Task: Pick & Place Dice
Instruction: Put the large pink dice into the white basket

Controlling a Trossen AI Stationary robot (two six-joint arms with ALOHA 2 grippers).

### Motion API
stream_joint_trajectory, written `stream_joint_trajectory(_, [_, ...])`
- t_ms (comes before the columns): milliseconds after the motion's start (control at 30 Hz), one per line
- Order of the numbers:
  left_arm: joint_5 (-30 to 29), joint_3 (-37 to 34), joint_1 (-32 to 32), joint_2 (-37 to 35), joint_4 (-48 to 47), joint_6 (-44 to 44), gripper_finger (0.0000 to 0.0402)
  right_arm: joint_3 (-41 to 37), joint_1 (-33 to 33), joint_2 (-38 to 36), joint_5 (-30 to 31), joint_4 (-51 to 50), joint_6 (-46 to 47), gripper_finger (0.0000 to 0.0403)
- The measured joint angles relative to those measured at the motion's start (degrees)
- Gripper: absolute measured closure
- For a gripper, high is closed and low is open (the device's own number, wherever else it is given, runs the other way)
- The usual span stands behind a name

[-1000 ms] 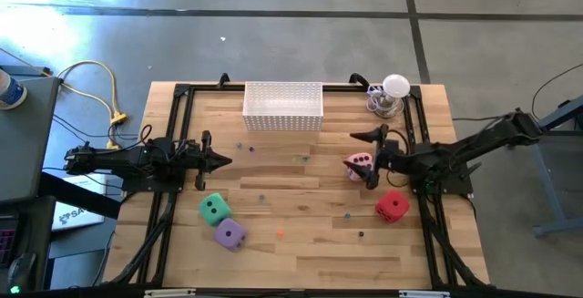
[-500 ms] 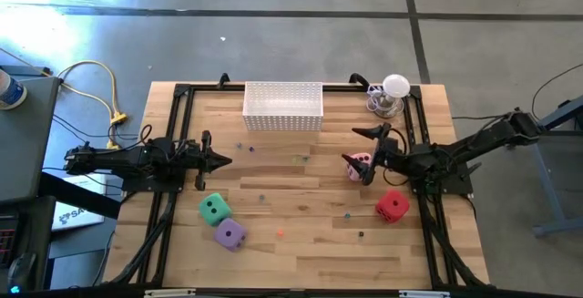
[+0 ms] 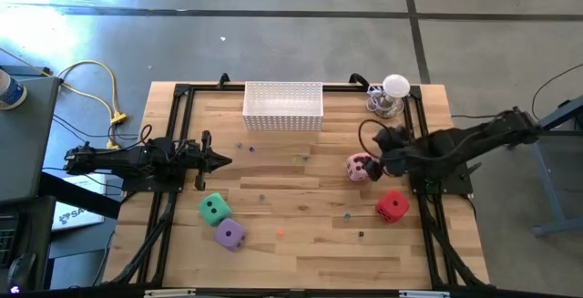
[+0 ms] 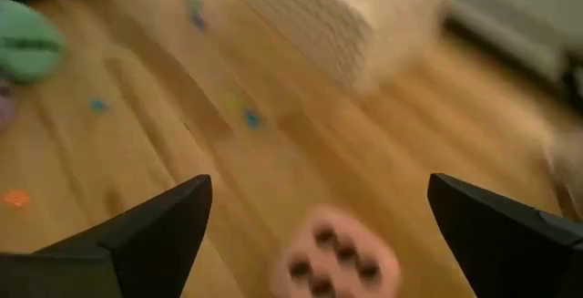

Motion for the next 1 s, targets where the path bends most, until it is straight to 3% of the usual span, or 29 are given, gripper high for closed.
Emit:
stream_joint_trajectory(200, [-0.02, 0.0, 0.02, -0.02, 0.0, 0.0, 0.0401, 0.4, -6.28, 6.42, -10.14, -4.8, 9.11, 0.0003])
stream_joint_trajectory(633, [-0.01, 0.0, 0.0, -0.02, 1.25, 4.42, 0.0401, 0.4, -7.93, 17.13, -11.29, -5.4, 14.46, 0.0003])
stream_joint_trajectory(1000, [0.0, 0.0, 0.0, -0.02, 1.44, 4.33, 0.0401, 0.4, -7.91, 21.1, -12.2, -2.46, 14.88, 0.0003])
